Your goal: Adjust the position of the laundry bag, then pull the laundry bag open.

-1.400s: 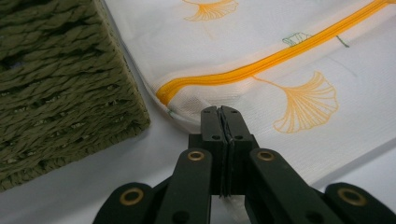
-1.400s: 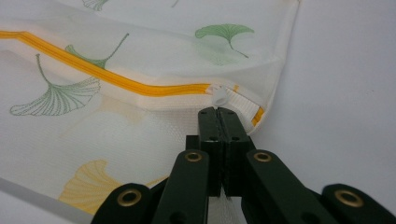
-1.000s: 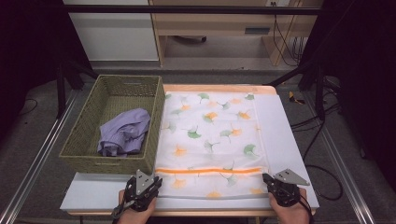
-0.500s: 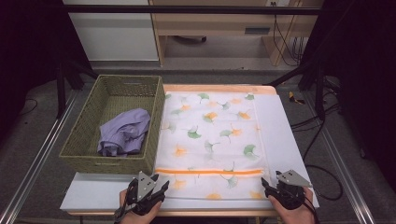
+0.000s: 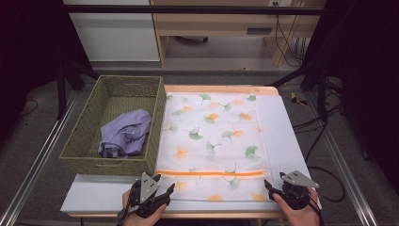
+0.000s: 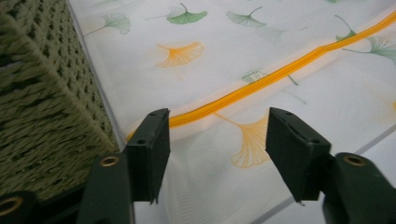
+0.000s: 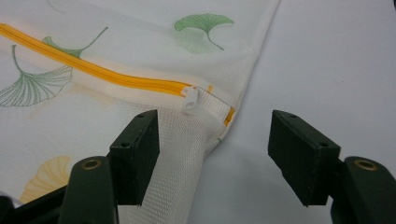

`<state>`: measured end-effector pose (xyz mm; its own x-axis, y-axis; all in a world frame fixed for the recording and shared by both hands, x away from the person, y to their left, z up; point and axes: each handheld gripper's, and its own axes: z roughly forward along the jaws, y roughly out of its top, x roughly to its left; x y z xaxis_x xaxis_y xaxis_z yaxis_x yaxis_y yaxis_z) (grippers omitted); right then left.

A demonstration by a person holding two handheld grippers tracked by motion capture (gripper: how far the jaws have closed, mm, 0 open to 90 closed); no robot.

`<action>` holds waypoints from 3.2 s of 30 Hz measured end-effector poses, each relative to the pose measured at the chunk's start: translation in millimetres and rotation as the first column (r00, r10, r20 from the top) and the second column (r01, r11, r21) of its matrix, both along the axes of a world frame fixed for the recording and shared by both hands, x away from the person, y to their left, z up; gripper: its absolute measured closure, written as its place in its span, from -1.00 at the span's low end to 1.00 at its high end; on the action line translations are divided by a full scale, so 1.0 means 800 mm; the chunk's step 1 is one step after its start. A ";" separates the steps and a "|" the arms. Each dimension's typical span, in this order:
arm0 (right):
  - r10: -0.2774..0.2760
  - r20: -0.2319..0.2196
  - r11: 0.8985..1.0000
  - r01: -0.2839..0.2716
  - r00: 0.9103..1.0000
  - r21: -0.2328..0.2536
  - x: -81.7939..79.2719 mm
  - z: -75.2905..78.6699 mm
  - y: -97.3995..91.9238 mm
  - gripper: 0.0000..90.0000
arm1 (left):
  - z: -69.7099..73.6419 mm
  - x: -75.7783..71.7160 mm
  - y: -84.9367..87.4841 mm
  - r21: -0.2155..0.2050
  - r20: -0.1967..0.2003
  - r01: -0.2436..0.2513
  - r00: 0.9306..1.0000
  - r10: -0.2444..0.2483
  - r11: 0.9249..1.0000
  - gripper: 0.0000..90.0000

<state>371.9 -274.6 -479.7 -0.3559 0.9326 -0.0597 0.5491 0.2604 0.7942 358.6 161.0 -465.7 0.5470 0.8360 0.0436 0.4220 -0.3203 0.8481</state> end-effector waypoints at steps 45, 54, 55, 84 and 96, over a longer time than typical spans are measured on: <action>0.092 -0.042 0.996 -0.093 0.995 -0.009 0.017 -0.007 0.004 0.10 | 0.009 -0.006 -0.014 -0.017 0.000 0.039 0.999 -0.039 0.999 -0.33; 0.078 -0.042 0.997 -0.079 0.996 -0.011 0.014 -0.010 0.005 0.20 | 0.009 -0.006 -0.014 -0.017 0.003 0.039 0.999 -0.039 0.999 -0.32; 0.079 -0.042 0.997 -0.080 0.996 -0.011 0.013 -0.010 0.004 0.21 | 0.009 -0.006 -0.014 -0.017 0.003 0.039 0.999 -0.039 0.999 -0.32; 0.097 -0.033 0.995 -0.097 0.995 0.009 0.009 -0.010 0.004 1.00 | 0.013 -0.007 -0.010 -0.029 0.010 0.029 1.000 -0.029 0.999 -0.31; 0.093 -0.013 0.996 -0.092 0.996 0.015 0.011 -0.011 0.003 0.92 | 0.013 -0.006 -0.007 -0.031 0.011 0.025 1.000 -0.025 0.999 -0.31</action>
